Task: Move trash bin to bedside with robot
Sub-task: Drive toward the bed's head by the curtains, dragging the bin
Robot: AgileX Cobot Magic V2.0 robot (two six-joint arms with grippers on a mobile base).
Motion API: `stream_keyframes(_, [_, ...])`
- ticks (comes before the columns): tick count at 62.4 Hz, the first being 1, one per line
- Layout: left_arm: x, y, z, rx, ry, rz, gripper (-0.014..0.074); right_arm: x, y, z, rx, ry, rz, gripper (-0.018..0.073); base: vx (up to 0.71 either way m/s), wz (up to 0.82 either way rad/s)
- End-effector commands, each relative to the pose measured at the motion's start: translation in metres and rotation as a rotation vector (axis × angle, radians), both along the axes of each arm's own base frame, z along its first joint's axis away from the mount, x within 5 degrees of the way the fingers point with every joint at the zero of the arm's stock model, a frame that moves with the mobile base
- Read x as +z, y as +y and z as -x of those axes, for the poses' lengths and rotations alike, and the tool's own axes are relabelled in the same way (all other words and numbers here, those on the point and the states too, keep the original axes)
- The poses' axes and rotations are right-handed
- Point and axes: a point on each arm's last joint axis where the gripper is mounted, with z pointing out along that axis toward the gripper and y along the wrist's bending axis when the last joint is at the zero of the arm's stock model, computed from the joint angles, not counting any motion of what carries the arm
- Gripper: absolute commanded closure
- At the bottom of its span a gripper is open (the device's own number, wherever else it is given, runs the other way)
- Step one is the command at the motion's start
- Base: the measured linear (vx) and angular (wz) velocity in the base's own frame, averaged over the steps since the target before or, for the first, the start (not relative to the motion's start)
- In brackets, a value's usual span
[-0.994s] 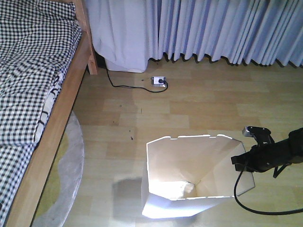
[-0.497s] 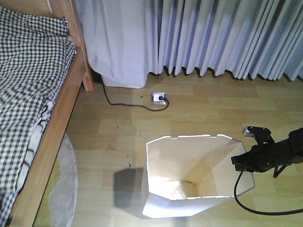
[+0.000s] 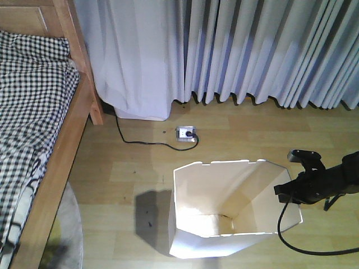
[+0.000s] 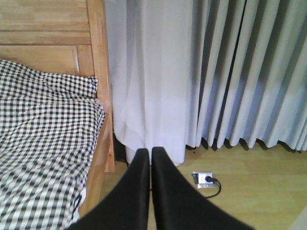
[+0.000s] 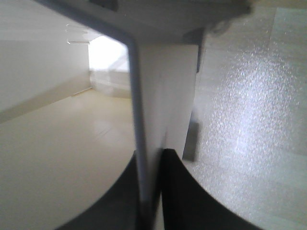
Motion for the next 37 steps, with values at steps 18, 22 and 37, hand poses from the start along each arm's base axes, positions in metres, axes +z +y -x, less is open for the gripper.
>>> stream_keyframes(18, [-0.0027, -0.0003, -0.0011, -0.004, -0.053, 0.014, 0.0602, 0.0308, 0.0113, -0.0141, -0.005, -0.098, -0.178, 0.0566, 0.25, -0.02])
stream_keyframes(22, [-0.0027, -0.0003, -0.0011, -0.004, -0.053, 0.014, 0.0602, 0.0308, 0.0113, -0.0141, -0.005, -0.098, -0.178, 0.0566, 0.25, -0.04])
stream_keyframes(37, [-0.0027, -0.0003, -0.0011, -0.004, -0.053, 0.014, 0.0602, 0.0308, 0.0113, -0.0141, -0.005, -0.098, -0.178, 0.0566, 0.26, -0.04])
